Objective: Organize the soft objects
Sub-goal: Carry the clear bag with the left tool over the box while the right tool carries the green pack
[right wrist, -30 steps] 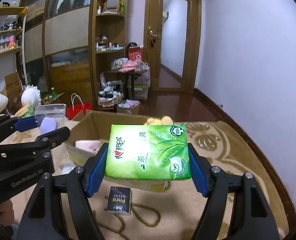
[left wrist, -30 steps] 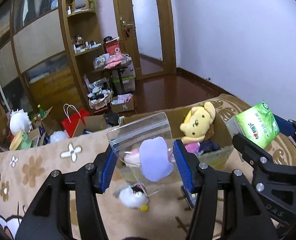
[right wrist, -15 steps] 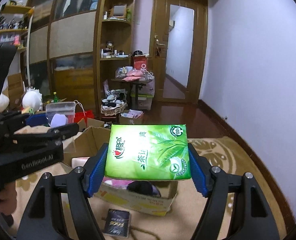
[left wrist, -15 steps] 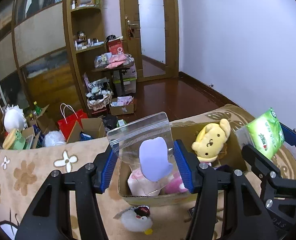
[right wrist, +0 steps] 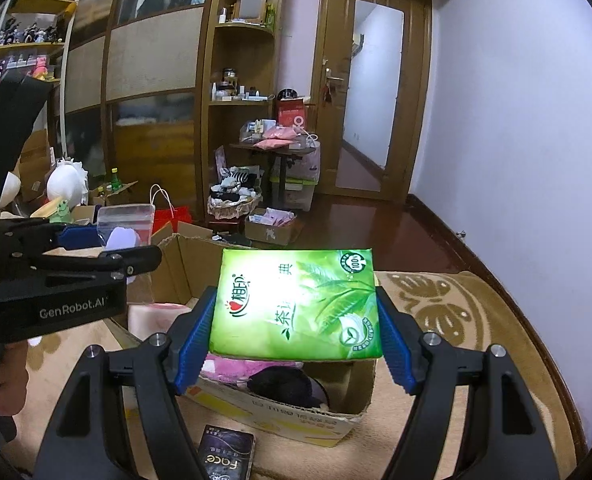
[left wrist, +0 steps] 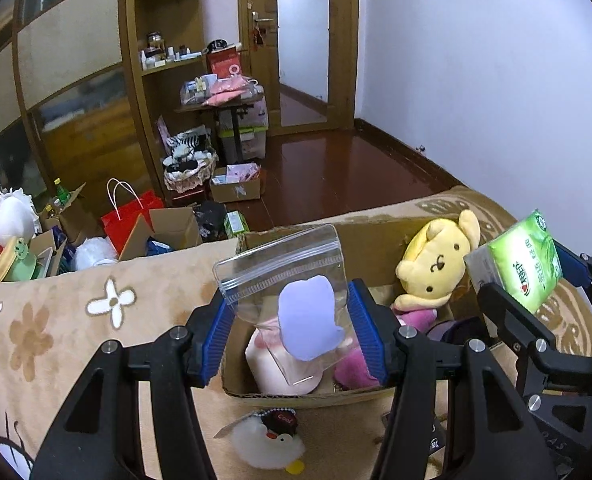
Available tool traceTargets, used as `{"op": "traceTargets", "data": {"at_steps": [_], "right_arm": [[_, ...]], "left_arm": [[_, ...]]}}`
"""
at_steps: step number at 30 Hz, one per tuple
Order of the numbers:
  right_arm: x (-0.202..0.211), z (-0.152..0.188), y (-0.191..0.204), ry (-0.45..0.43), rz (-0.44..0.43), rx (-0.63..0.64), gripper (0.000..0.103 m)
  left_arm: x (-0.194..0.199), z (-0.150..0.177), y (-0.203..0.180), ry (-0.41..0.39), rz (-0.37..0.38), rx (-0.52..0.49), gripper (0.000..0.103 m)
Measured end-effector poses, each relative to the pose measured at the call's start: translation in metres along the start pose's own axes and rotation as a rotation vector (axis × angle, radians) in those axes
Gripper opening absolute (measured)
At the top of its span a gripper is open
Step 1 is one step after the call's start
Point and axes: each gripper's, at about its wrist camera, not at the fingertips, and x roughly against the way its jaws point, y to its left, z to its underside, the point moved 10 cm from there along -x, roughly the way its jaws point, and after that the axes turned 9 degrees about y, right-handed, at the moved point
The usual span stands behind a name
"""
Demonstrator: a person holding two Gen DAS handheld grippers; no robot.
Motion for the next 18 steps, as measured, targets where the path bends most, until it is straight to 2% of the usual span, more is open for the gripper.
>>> {"op": "traceTargets", "data": {"at_steps": [10, 18], "right_arm": [[-0.012, 0.007, -0.007, 0.022, 0.001, -0.023, 0.078], [-0.017, 0.010, -0.012, 0.001, -0.051, -0.070, 0.078]], "left_arm": [[-0.011, 0.007, -0.004, 0.036, 0.002, -0.010, 0.056], [-0.014, 0.008, -0.003, 0.049, 0.004, -0.003, 0.056]]}}
